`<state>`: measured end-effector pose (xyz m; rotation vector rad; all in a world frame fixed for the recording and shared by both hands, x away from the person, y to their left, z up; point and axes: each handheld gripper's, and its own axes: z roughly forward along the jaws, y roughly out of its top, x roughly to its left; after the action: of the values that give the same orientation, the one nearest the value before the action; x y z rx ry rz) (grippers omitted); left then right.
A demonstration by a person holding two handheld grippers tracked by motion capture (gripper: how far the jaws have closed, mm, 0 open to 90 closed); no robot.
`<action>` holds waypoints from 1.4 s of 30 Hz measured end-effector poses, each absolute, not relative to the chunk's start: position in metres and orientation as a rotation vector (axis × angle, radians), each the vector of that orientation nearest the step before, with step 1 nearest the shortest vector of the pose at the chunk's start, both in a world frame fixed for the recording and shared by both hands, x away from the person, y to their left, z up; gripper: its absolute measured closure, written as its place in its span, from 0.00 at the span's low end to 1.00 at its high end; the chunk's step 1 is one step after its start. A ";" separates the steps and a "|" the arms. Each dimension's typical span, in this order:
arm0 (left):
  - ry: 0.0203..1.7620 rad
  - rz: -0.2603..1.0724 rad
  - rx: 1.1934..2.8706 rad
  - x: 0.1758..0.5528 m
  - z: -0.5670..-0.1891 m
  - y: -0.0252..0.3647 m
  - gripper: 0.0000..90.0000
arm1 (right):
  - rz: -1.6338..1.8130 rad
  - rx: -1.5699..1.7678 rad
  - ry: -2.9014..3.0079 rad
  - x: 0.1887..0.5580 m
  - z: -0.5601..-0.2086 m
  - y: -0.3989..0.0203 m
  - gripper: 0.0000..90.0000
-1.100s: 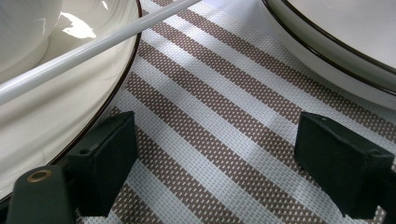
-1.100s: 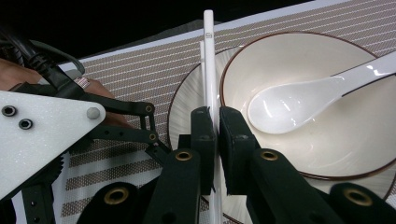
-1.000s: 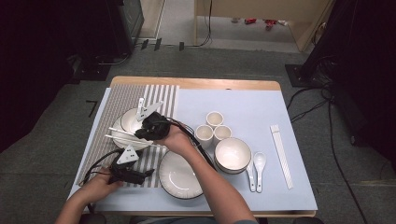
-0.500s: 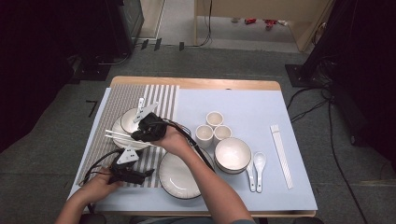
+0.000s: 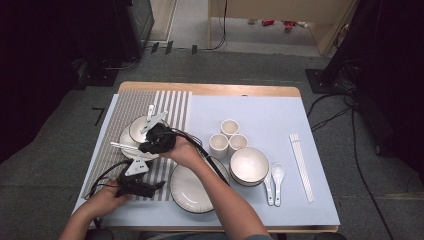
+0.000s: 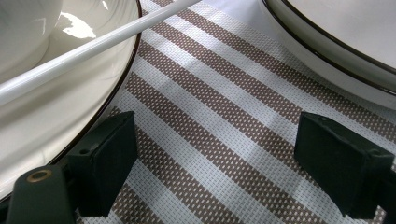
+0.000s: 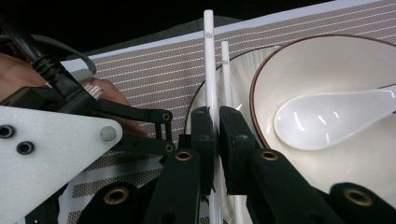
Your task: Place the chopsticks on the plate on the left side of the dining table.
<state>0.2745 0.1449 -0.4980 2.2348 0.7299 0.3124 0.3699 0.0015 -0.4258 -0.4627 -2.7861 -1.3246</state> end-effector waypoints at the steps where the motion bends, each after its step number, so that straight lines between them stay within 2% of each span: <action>1: 0.730 0.312 2.234 0.274 -0.498 0.145 0.15 | -1.324 -0.459 -2.785 0.370 -0.426 0.002 0.95; 42: 0.731 0.312 2.234 0.274 -0.498 0.145 0.15 | -1.238 -0.492 -2.826 0.373 -0.448 0.015 0.94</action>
<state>0.2744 0.1448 -0.4981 2.2340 0.7312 0.3124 0.3725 0.0150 -0.4482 -0.4920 -2.8259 -1.2385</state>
